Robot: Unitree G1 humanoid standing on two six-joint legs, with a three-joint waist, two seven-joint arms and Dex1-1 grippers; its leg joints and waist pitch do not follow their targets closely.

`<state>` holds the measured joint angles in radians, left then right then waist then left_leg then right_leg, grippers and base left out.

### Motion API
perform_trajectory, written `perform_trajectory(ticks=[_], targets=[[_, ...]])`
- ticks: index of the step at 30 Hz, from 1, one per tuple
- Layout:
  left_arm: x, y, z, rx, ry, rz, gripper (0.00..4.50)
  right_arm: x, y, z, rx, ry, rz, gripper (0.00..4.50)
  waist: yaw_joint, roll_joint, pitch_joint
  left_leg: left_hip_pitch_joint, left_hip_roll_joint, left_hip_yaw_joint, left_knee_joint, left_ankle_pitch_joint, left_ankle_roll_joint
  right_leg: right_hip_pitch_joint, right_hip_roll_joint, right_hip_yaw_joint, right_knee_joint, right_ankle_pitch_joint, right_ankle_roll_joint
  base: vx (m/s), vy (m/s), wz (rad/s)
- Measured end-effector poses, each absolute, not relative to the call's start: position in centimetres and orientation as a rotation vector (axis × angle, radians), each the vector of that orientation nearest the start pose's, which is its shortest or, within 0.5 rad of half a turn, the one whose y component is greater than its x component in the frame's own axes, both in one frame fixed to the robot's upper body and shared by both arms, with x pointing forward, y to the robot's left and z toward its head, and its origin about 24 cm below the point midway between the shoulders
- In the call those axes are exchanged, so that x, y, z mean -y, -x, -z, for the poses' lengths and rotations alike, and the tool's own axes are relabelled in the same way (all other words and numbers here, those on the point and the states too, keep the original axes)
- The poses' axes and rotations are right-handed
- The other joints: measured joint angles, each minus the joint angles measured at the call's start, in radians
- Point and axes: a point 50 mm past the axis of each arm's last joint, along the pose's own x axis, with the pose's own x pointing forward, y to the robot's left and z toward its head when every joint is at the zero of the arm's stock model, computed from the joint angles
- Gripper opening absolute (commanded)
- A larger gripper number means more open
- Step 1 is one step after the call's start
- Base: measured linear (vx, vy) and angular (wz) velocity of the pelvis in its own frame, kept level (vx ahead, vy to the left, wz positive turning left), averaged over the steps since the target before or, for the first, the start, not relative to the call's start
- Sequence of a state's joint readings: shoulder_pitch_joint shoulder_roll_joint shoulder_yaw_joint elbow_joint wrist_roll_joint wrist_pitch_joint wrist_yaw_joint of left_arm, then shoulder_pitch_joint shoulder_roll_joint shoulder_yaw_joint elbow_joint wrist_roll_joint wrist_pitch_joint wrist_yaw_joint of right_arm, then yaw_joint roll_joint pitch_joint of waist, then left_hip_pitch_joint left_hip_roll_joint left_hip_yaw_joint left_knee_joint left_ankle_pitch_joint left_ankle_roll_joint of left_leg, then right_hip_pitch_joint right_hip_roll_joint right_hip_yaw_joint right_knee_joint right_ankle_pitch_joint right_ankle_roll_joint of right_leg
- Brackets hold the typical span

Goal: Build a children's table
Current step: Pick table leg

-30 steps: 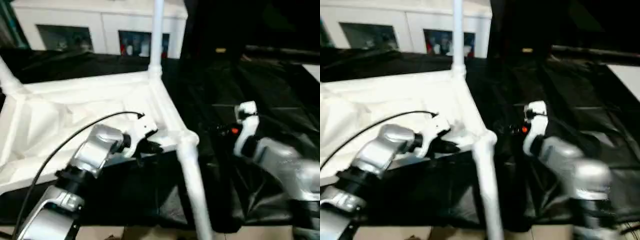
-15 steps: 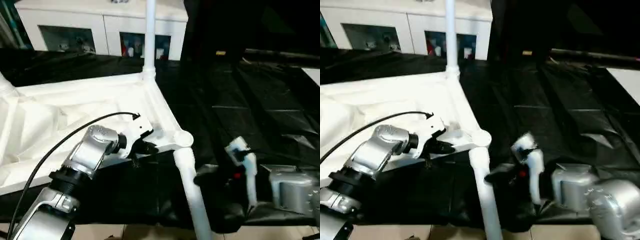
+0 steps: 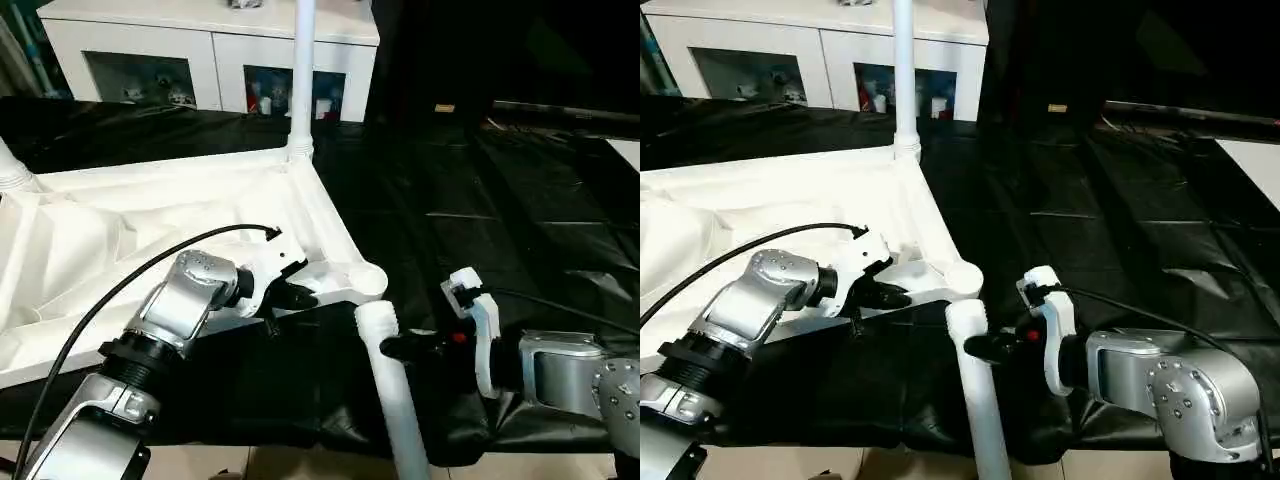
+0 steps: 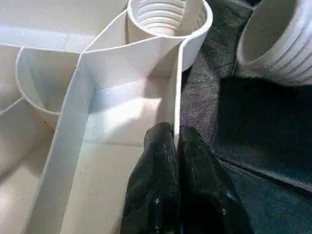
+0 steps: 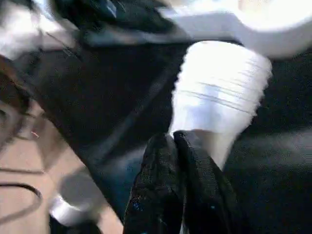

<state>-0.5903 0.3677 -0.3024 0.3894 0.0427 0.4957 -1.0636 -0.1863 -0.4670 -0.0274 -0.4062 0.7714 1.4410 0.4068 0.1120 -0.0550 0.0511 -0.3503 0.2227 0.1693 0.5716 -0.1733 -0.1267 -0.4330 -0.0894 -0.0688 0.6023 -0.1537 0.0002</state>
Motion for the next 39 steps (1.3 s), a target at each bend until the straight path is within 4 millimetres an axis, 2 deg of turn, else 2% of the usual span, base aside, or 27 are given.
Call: perform_trajectory(ticks=[6, 15, 19, 30, 31, 34, 36, 39], targets=[[-12.8, -31.9, -6.2, -0.608, -0.362, 1.132, 0.00, 14.5, -21.8, -7.6, -0.913, -0.218, -0.813, 0.03, 0.000, -0.001, -0.001, 0.000, 0.000, 0.000, 0.000, 0.000, 0.000, 0.000, 0.000, 0.000, 0.000, 0.000, 0.000, 0.000, 0.000, 0.00], [-12.9, -31.8, -6.1, -0.614, -0.360, 1.129, 0.00, 13.1, -22.1, -6.8, -0.923, -0.302, -0.845, 0.03, -0.002, -0.007, -0.006, 0.001, 0.000, 0.000, 0.000, 0.000, 0.000, 0.000, 0.000, 0.000, 0.001, 0.000, 0.000, 0.000, 0.000, 0.00], [-12.9, -31.8, -6.0, -0.618, -0.364, 1.131, 0.00, 13.1, -22.2, -6.7, -0.923, -0.300, -0.835, 0.03, -0.002, -0.010, -0.009, 0.002, 0.000, 0.000, 0.000, 0.000, 0.000, 0.001, 0.000, 0.000, 0.000, 0.000, 0.000, 0.000, 0.000, 0.00], [-13.0, -31.8, -6.1, -0.608, -0.371, 1.136, 0.00, 13.0, -22.6, -6.7, -0.911, -0.275, -0.822, 0.03, -0.001, -0.011, -0.010, 0.002, 0.000, 0.000, 0.000, 0.000, 0.000, 0.002, 0.000, 0.000, 0.000, 0.000, 0.000, 0.000, 0.000, 0.00], [-13.0, -31.8, -6.1, -0.607, -0.370, 1.136, 0.28, 13.0, -22.6, -6.7, -0.910, -0.273, -0.823, 0.01, -0.001, -0.011, -0.010, 0.002, 0.000, 0.000, 0.000, 0.000, 0.000, 0.002, 0.000, 0.000, 0.000, 0.000, 0.000, 0.000, 0.000, 0.00], [-13.1, -31.8, -6.1, -0.618, -0.347, 1.128, 0.28, 13.0, -22.6, -6.7, -0.909, -0.270, -0.822, 0.01, -0.001, -0.011, -0.010, 0.002, 0.000, 0.000, 0.000, 0.000, 0.000, 0.002, 0.000, 0.000, 0.001, 0.000, 0.000, 0.000, 0.000, 0.00], [-13.4, -31.9, -6.2, -0.637, -0.306, 1.115, 0.66, 13.1, -22.6, -6.7, -0.908, -0.266, -0.818, 0.00, 0.001, -0.011, -0.010, 0.002, 0.000, 0.000, 0.000, 0.000, 0.000, 0.002, 0.000, 0.000, 0.001, 0.000, 0.000, 0.000, 0.000, 0.00], [-13.7, -31.9, -6.4, -0.644, -0.281, 1.102, 0.77, 13.2, -22.7, -6.7, -0.908, -0.264, -0.816, 0.00, 0.003, -0.011, -0.010, 0.001, 0.000, -0.001, 0.001, 0.001, -0.001, 0.002, 0.000, 0.000, 0.001, 0.000, 0.000, 0.000, 0.000, 0.00]])
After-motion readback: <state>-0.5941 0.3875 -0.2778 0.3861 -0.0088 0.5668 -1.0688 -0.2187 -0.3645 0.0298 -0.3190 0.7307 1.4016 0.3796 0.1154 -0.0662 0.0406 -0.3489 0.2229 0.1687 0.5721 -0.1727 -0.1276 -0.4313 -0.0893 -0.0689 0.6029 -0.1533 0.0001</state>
